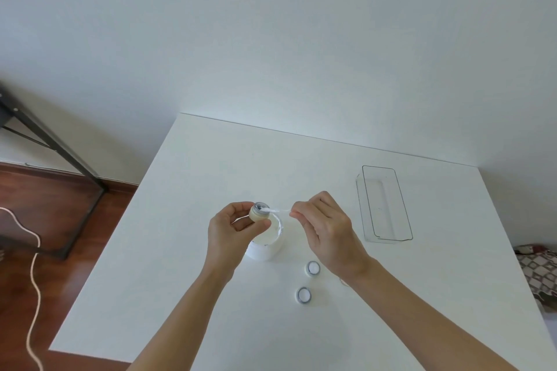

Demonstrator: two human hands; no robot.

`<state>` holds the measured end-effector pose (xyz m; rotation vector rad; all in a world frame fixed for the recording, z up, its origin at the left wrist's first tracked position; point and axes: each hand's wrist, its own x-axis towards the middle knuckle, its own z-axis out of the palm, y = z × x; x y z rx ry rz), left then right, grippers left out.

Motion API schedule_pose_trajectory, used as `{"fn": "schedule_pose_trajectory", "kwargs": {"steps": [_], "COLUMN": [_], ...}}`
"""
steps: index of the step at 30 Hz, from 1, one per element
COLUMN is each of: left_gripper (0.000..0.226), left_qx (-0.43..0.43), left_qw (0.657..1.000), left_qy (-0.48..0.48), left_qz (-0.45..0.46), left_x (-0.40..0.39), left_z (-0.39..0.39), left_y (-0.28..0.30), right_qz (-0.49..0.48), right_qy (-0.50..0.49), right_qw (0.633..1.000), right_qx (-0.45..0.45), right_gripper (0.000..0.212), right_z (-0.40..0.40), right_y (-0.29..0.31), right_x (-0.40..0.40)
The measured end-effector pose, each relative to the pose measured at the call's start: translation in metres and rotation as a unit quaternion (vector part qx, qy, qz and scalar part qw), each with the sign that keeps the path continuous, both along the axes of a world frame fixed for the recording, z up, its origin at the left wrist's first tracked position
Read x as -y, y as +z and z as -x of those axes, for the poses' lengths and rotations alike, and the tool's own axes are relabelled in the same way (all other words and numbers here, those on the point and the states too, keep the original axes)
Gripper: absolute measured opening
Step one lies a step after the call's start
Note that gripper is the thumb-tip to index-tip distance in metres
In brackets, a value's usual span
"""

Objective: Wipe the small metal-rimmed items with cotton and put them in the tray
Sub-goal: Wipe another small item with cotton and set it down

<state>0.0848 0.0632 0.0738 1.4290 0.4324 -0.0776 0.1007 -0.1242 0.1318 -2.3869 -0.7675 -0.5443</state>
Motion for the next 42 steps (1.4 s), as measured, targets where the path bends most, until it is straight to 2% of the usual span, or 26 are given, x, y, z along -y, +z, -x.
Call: {"fn": "schedule_pose_trajectory", "kwargs": {"steps": [6,9,12,15,19,21,24,25,29,33,38,42], "left_gripper": [0.036,0.035,0.034,0.033,0.033,0.033,0.032,0.032,0.032,0.032,0.033,0.033], "left_qx": [0.0,-0.003,-0.005,-0.005,-0.009,-0.009,-0.009,-0.009,-0.01,-0.009,-0.01,-0.014], "left_qw": [1.0,1.0,0.999,0.999,0.999,0.999,1.0,1.0,1.0,1.0,1.0,1.0], "left_qy": [0.01,0.023,0.032,0.035,0.031,0.03,0.026,0.026,0.03,0.027,0.023,0.022], "left_qz": [-0.008,-0.014,-0.011,-0.008,-0.007,-0.009,-0.01,-0.009,0.001,0.004,-0.003,-0.013], "left_x": [-0.006,-0.012,-0.021,-0.029,-0.037,-0.039,-0.039,-0.039,-0.039,-0.039,-0.038,-0.034], "left_z": [0.002,0.005,0.011,0.018,0.025,0.028,0.031,0.032,0.035,0.035,0.033,0.03], "left_y": [-0.003,-0.005,-0.007,-0.009,-0.012,-0.014,-0.016,-0.016,-0.017,-0.017,-0.018,-0.019], "right_qz": [-0.043,-0.101,-0.101,-0.036,0.101,0.155,0.248,0.272,0.339,0.293,0.147,0.073], "right_qy": [-0.043,-0.102,-0.136,-0.129,-0.085,-0.069,-0.047,-0.042,-0.038,-0.074,-0.163,-0.205], "right_qw": [0.997,0.979,0.958,0.944,0.932,0.931,0.925,0.921,0.909,0.905,0.882,0.857], "right_qx": [-0.052,-0.143,-0.23,-0.302,-0.337,-0.324,-0.285,-0.276,-0.238,-0.299,-0.417,-0.466], "right_gripper": [0.013,0.013,0.012,0.011,0.017,0.015,0.037,0.037,0.017,0.025,0.027,0.042], "right_z": [-0.001,-0.004,-0.011,-0.019,-0.029,-0.033,-0.037,-0.039,-0.04,-0.039,-0.044,-0.047], "right_y": [-0.001,-0.002,-0.011,-0.02,-0.034,-0.037,-0.038,-0.038,-0.042,-0.041,-0.037,-0.03], "right_x": [-0.002,-0.003,-0.006,-0.016,-0.035,-0.044,-0.056,-0.058,-0.062,-0.058,-0.042,-0.027]}}
